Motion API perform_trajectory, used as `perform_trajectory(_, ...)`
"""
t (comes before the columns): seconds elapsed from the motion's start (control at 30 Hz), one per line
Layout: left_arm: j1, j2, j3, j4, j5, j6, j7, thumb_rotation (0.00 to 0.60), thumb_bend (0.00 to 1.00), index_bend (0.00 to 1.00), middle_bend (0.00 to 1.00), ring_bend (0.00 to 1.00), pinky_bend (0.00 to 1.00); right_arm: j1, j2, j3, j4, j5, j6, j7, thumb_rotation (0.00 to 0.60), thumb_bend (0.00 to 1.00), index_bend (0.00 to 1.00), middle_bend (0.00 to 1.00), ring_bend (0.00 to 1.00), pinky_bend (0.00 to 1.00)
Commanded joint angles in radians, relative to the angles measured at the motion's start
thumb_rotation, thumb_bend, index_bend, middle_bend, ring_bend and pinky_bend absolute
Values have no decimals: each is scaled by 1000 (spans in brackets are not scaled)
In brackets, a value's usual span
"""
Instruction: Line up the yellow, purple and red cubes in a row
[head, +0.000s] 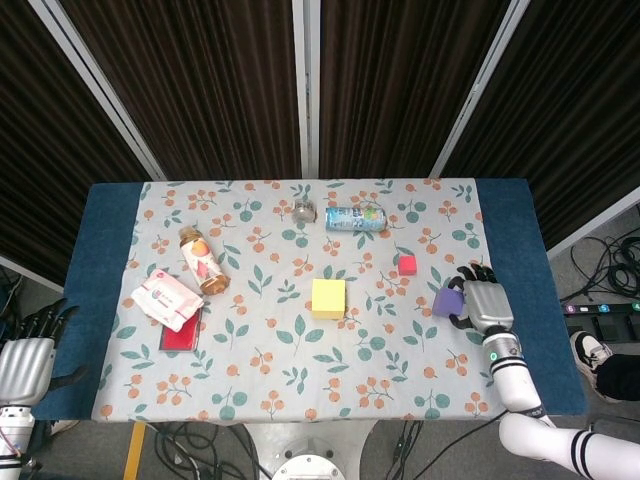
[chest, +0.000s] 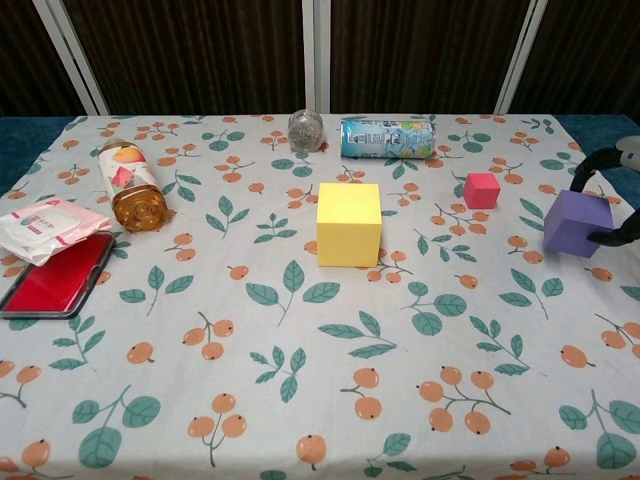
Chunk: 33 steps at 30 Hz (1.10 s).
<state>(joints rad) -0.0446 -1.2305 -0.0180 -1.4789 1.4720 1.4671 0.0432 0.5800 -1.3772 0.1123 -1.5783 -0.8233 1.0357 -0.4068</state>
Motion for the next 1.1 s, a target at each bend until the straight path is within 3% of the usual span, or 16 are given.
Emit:
perform_trajectory(0.03, 1, 1, -1, -3, -2, 2, 3, 600, 92, 197, 185, 130, 166, 35, 37, 17, -37, -44, -62, 13, 600, 195, 440, 118, 0, 0)
perform_trajectory(0.2, 7, 7, 1, -15, -6, 8, 14, 600, 92, 197, 185, 131, 166, 115, 34, 43, -34, -92, -169, 19, 600, 195, 446, 100, 0, 0)
perform_trajectory(0.47, 13, 16, 1, -29, -14, 11, 25, 600, 91, 197, 185, 131, 166, 228, -68, 64, 44, -49, -243, -32, 600, 195, 447, 98, 0, 0)
perform_trajectory(1.1, 16, 11, 4, -7, -13, 8, 3, 600, 92, 197, 185, 130, 166, 277, -189, 44, 86, 53, -169, -97, 600, 195, 430, 98, 0, 0)
